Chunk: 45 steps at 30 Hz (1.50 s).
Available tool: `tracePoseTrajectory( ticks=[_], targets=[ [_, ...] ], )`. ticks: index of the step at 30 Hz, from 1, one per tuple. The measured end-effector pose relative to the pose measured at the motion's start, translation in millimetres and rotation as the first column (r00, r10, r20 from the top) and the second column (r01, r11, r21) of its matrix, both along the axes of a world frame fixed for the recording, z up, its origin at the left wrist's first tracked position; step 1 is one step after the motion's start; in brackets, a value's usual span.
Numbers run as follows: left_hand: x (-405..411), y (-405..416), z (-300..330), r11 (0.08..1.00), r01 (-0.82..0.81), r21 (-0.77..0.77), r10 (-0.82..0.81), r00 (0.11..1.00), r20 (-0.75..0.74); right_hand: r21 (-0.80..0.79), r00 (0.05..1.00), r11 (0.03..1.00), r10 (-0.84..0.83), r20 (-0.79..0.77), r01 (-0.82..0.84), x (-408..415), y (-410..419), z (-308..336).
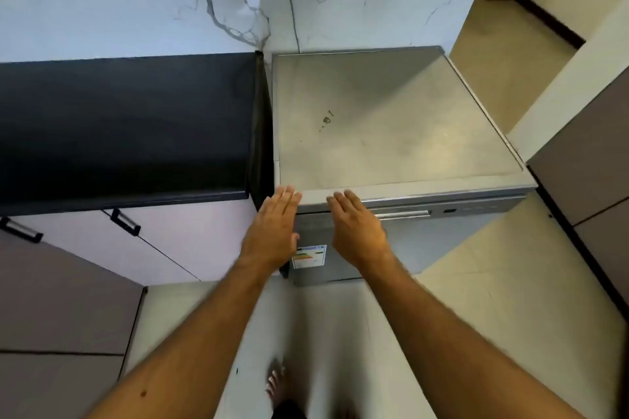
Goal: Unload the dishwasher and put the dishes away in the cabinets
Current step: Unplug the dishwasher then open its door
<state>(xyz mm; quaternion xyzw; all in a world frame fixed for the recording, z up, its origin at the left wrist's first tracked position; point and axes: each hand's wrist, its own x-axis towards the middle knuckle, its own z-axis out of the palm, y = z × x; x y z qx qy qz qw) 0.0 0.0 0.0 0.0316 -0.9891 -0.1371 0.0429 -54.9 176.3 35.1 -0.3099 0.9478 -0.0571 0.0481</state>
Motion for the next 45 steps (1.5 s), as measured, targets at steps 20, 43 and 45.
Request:
tracePoseTrajectory(
  ticks=[20, 43, 45],
  targets=[
    [-37, 20, -96, 0.955, -0.209, -0.210, 0.154, 0.956, -0.250, -0.464, 0.976, 0.875, -0.197, -0.088, 0.135, -52, 43, -70],
    [-48, 32, -99, 0.955, -0.297, 0.015, 0.272, 0.852, -0.447, -0.542, 0.964, 0.834, -0.218, -0.154, 0.102, -58, 40, -78],
    [-49, 34, -98, 0.950, -0.308, 0.048, 0.295, 0.840, -0.455, -0.544, 0.962, 0.834, -0.218, -0.167, 0.094, -58, 40, -80]
  ],
)
